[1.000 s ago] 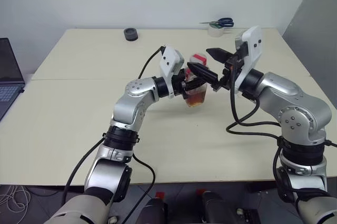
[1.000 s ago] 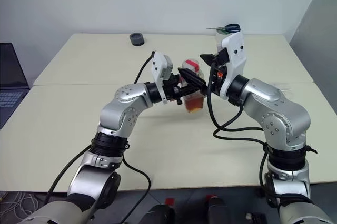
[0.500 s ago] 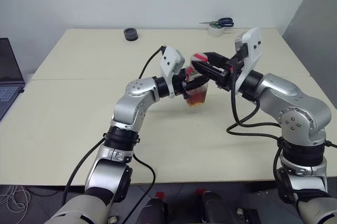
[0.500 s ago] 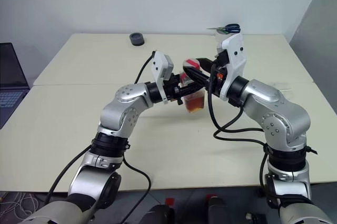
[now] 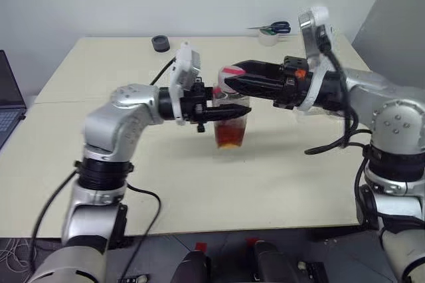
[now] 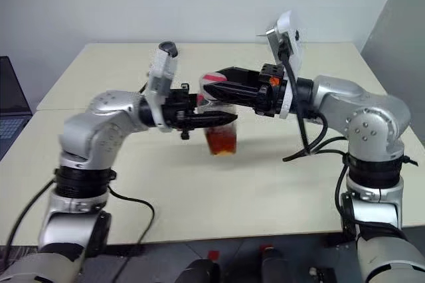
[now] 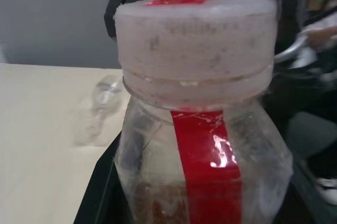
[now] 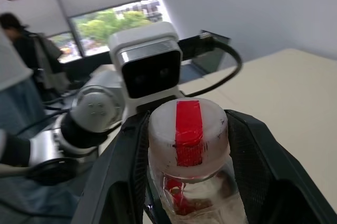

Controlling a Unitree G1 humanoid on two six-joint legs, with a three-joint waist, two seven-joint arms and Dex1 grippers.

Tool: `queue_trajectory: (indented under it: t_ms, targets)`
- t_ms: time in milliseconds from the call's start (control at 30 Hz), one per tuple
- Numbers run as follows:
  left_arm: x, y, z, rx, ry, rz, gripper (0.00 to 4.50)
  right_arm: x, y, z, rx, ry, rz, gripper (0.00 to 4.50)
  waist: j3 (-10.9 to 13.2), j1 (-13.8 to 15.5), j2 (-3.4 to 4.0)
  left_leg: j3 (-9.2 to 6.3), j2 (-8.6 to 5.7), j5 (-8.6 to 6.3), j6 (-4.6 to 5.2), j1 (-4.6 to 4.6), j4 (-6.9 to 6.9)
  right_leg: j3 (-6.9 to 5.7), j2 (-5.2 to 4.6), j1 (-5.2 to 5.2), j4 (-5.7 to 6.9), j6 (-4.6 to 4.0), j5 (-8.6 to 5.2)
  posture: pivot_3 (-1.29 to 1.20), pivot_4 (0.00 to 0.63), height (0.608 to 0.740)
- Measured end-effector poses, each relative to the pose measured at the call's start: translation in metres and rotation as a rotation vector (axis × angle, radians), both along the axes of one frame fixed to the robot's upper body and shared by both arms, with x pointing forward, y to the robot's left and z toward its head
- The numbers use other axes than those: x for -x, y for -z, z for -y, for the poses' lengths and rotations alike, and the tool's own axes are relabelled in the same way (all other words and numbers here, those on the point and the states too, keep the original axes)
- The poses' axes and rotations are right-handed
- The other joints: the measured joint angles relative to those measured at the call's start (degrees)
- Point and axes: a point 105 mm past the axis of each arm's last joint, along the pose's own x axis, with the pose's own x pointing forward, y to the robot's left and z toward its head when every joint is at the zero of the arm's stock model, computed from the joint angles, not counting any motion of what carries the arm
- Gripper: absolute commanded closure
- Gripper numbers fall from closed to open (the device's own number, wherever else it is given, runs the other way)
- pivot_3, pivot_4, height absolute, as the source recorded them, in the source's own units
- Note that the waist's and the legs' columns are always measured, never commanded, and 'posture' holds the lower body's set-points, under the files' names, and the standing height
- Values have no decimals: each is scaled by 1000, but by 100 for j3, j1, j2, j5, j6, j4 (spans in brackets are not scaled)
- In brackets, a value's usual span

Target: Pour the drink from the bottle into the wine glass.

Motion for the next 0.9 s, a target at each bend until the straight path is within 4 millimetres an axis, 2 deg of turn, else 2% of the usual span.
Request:
queue_trajectory:
  t_ms: [67,200,267,333,433,567,667,900]
  targets:
    - [6,-11,-1,14,44,-3,2768,4,-9,-1,-29,-38,6,2647,0,22,0,-1,0,0,0,0,0,-2,0,3,-4,0,0,0,150,740]
    - [15,-19,6,-13,131,-4,2768,8,-22,-5,-80,-111,-11,1330,0,28,1,0,-2,1,-1,0,-1,1,-2,1,-3,0,0,0,150,740]
    - [21,-13,17,-49,202,-10,2768,9,-25,-6,-84,-115,-3,637,0,37,1,-1,-1,1,-2,0,-1,1,-3,2,-4,0,0,0,150,740]
    - [23,-7,22,-74,234,-17,2768,2,-23,0,-76,-55,-9,11,1,32,2,4,-2,1,-2,-2,-1,7,-4,-4,-2,0,0,0,150,740]
    - [14,-4,21,-79,190,3,2768,-11,-12,17,-40,97,23,11,1,33,2,3,1,1,-2,-2,-6,6,-3,-7,-2,0,0,0,150,740]
    - [-10,19,18,-65,55,-3,2768,-21,7,41,51,321,122,11,1,35,3,11,0,1,-2,-3,-2,12,-5,-7,-2,1,0,0,150,740]
    - [-22,28,22,-50,-10,27,2768,-18,14,42,71,372,147,11,1,29,3,13,2,1,-2,-6,-4,16,-5,-13,1,0,0,0,150,740]
    - [-36,31,23,-44,-94,113,2768,-5,13,30,89,404,225,11,1,41,3,11,0,1,-2,-7,-2,14,-6,-11,0,0,0,0,150,740]
